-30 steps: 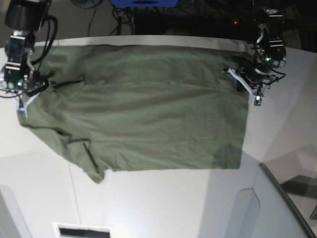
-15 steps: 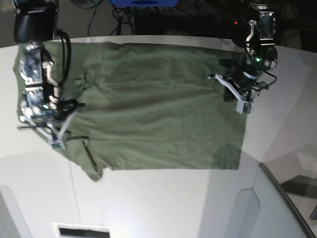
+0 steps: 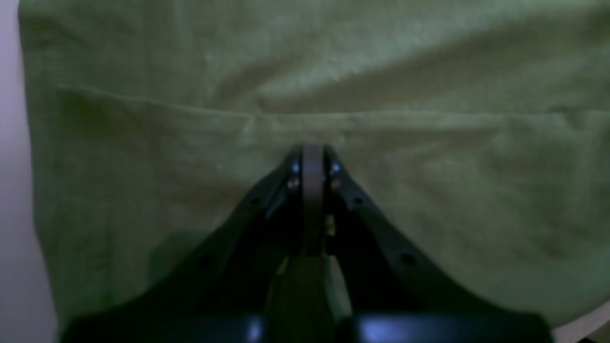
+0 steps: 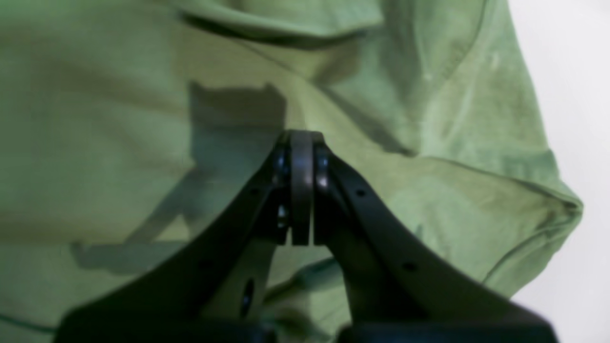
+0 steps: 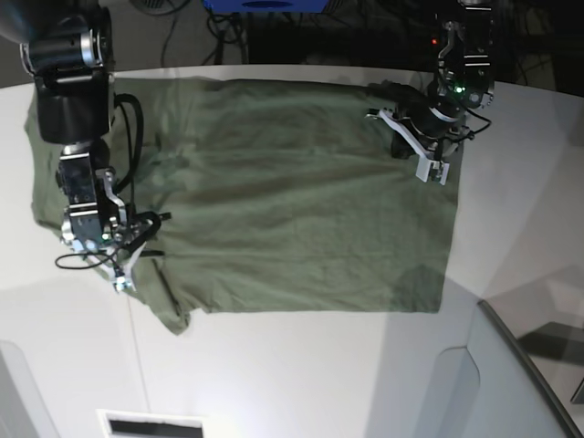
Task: Layout the t-shirt on the table in an organized manner, then fold the t-shirt properly
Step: 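Move the right gripper to the shirt's hem corner and grasp it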
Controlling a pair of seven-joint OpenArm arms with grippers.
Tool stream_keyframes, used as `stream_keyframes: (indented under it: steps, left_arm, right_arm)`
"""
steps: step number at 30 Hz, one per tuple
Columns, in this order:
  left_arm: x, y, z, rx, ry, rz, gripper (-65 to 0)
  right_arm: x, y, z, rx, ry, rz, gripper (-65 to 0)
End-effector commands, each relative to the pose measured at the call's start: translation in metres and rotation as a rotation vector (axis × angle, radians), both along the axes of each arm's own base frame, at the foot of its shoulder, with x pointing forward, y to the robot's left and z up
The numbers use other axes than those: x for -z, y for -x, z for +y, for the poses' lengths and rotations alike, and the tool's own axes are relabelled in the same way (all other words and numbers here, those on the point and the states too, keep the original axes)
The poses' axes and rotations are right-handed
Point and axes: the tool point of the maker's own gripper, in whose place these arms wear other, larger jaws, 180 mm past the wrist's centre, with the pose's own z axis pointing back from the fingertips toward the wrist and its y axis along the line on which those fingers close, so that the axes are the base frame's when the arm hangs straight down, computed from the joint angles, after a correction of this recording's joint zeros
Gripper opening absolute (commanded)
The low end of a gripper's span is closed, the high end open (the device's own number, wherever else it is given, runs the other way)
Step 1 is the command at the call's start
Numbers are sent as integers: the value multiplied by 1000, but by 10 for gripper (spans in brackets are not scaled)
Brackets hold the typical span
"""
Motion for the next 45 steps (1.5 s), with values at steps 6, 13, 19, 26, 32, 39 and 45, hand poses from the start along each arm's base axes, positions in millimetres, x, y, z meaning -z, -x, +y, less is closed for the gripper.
stream_keyframes:
  steps: [6, 13, 19, 26, 32, 39, 45]
  left_arm:
    - [9, 9, 11, 4, -31, 47, -650]
    - [24, 20, 22, -6, -43, 93, -650]
    - [35, 28, 31, -22, -44, 93, -650]
    - [38, 31, 33, -32, -40, 88, -650]
    - [38, 31, 33, -32, -40, 88, -650]
    - [38, 31, 33, -34, -36, 88, -650]
    - [35, 31, 48, -80, -46, 80, -650]
  right_arm:
    - [-10, -35, -22, 13, 18, -67, -647]
    - [-13, -48, -59, 40, 56, -88, -647]
    - [-21, -55, -71, 48, 75, -107, -647]
    - [-29, -67, -70, 27, 71, -178, -647]
    - [-39, -82, -67, 6, 58, -287, -647]
    - [-43, -101, -70, 34, 37, -282, -647]
    - [-46, -119, -68, 33, 3, -371, -647]
